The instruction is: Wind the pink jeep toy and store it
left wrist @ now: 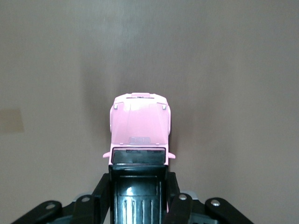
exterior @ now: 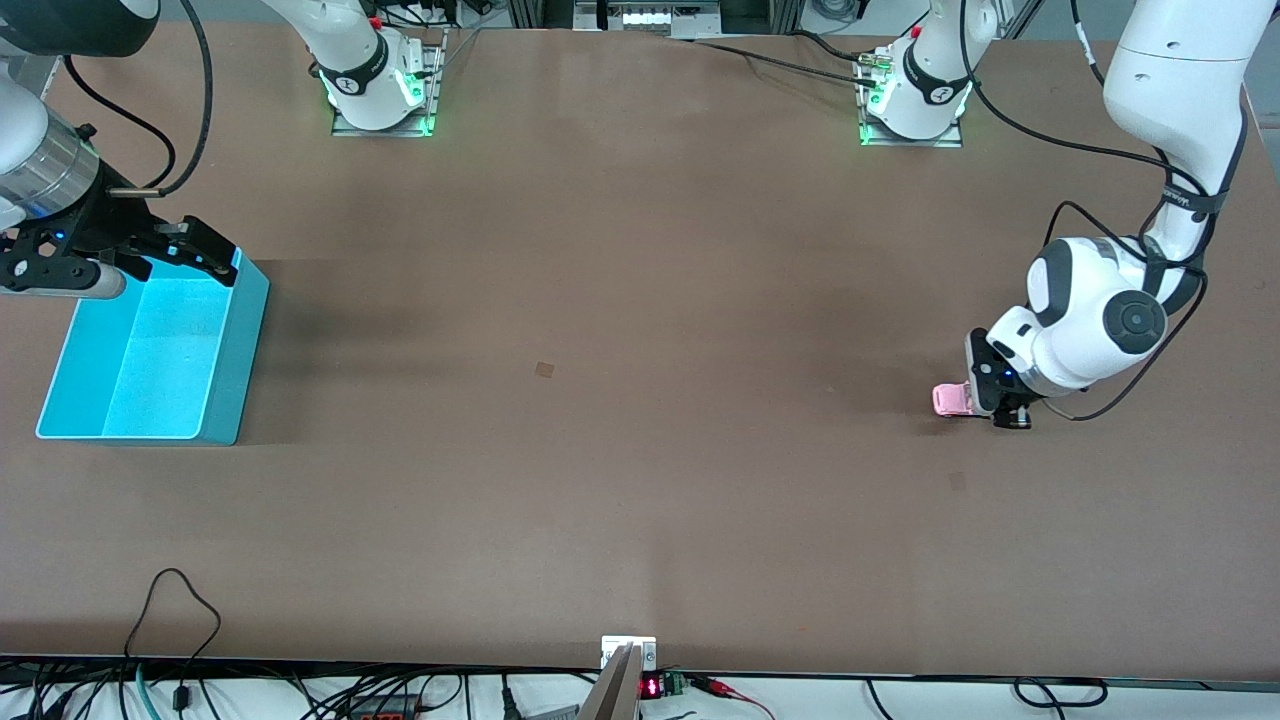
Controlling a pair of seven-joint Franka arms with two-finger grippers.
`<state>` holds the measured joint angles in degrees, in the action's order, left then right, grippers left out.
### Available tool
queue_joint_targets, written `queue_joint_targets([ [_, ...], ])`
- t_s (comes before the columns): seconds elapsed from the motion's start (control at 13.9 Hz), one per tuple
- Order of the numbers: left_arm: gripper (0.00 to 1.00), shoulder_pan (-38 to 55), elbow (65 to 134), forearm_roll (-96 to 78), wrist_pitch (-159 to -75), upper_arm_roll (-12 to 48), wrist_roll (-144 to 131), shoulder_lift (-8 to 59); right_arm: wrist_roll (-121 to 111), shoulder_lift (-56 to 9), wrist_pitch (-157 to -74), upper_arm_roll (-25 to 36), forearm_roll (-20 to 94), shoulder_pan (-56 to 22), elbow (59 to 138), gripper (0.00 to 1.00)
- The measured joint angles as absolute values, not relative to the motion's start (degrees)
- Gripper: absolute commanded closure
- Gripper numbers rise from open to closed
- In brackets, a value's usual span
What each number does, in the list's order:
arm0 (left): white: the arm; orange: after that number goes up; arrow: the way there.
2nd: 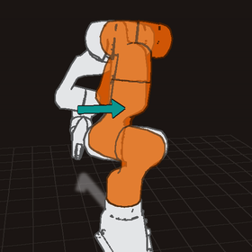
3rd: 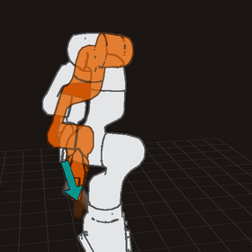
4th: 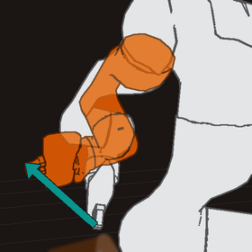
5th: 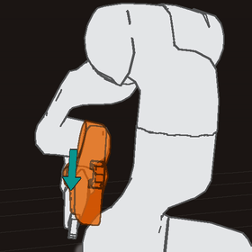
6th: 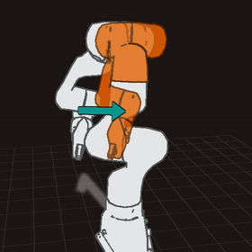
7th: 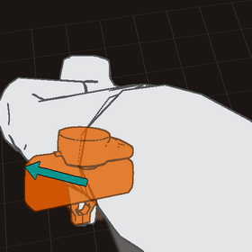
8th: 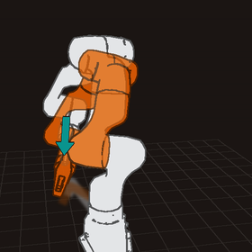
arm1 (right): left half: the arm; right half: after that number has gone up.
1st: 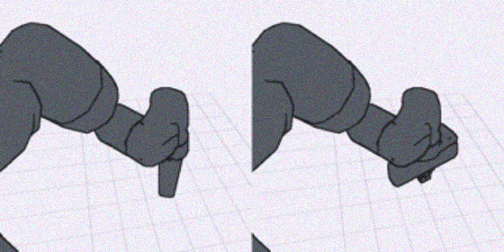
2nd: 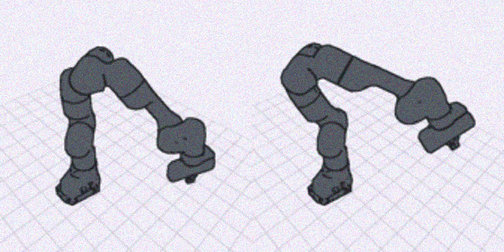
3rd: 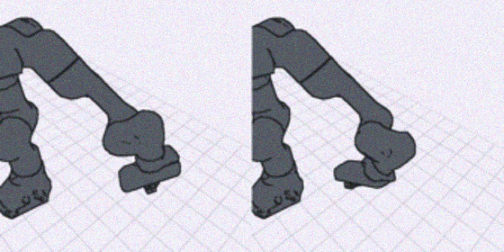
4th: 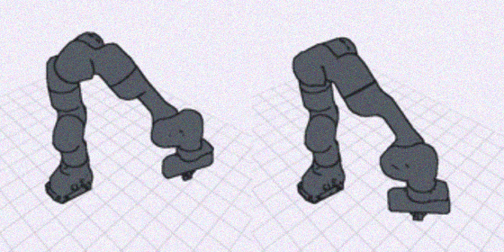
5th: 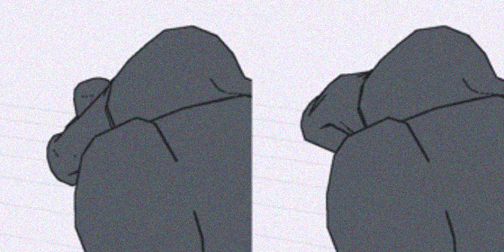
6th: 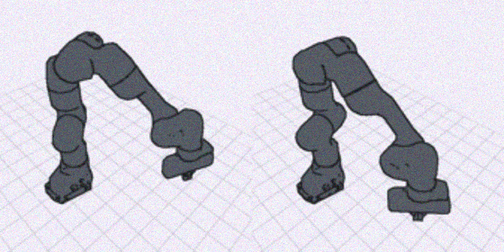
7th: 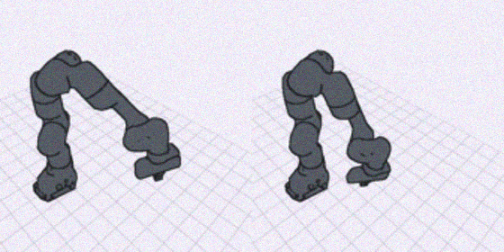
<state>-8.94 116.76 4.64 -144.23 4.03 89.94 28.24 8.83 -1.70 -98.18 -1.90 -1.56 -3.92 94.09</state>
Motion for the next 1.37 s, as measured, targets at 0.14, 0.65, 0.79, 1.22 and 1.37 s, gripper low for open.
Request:
queue_joint_targets([
  [0.14,0.88,-11.46,116.41,4.64,-144.24,3.70,92.84,28.50,8.83,-1.70,-98.32,-1.90,-1.56,-3.92,94.21,0.00],
  [0.65,0.88,-22.27,111.47,4.64,-143.88,3.62,107.03,31.56,8.84,-1.71,-98.59,-1.90,-1.56,-3.92,94.44,0.00],
  [0.79,0.88,-23.42,110.48,4.64,-143.65,3.62,108.43,32.17,8.84,-1.70,-98.64,-1.90,-1.56,-3.92,94.44,0.00],
  [1.22,0.00,-23.65,109.51,4.64,-142.77,3.81,109.36,33.97,8.84,-1.71,-98.67,-1.90,-1.56,-3.93,94.56,0.00],
  [1.37,0.00,-23.62,107.96,4.64,-140.98,4.58,109.43,35.63,8.84,-1.71,-98.69,-1.90,-1.56,-3.93,94.56,0.00],
])
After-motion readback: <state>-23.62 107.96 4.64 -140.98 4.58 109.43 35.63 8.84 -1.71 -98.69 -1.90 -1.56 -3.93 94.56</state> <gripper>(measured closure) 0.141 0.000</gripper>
